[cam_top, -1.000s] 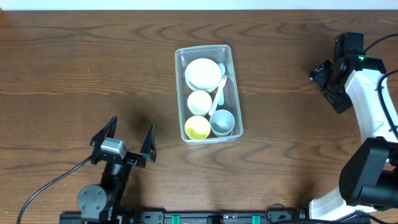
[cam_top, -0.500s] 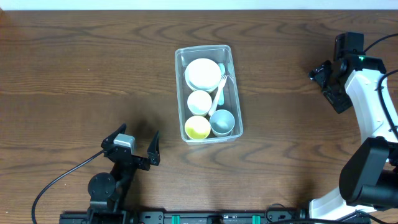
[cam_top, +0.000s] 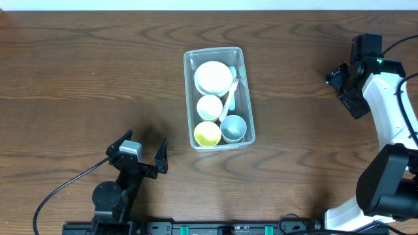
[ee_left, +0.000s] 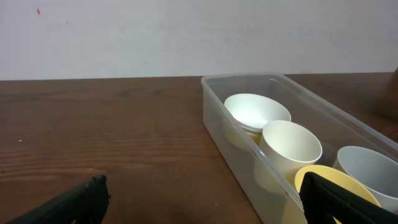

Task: Pack container

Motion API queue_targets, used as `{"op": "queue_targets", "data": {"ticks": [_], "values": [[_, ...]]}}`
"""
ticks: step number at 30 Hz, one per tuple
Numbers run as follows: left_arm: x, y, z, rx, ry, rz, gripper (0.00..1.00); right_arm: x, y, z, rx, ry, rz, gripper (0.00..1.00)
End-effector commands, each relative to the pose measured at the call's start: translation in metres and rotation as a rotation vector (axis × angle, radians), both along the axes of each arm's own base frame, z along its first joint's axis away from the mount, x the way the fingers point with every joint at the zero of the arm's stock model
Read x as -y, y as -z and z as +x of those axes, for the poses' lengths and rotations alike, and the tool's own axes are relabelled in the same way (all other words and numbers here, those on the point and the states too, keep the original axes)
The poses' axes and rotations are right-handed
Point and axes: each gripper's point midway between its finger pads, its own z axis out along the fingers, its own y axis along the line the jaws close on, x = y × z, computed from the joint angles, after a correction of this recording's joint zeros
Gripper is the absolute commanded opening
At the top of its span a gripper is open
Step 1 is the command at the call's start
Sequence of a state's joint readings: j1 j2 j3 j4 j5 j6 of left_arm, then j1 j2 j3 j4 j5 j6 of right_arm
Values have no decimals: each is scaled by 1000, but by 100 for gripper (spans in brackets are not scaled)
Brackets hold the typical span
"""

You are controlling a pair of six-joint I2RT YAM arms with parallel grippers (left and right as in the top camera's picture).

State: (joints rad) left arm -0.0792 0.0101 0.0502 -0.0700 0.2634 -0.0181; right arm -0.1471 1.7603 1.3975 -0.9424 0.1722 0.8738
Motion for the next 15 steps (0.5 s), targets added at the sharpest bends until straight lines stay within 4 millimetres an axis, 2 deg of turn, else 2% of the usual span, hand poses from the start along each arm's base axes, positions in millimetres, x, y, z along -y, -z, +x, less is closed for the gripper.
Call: {"op": "queue_targets", "data": {"ticks": [1,12,15], "values": [[0,16,1,-35,1,8,98,2,-1,0,3,15,-4,99],[0,16,1,-35,1,8,98,2,-1,0,3,15,-4,99],[0,16,1,-35,1,8,98,-5,-6,1,17,-3,-6,99]]}}
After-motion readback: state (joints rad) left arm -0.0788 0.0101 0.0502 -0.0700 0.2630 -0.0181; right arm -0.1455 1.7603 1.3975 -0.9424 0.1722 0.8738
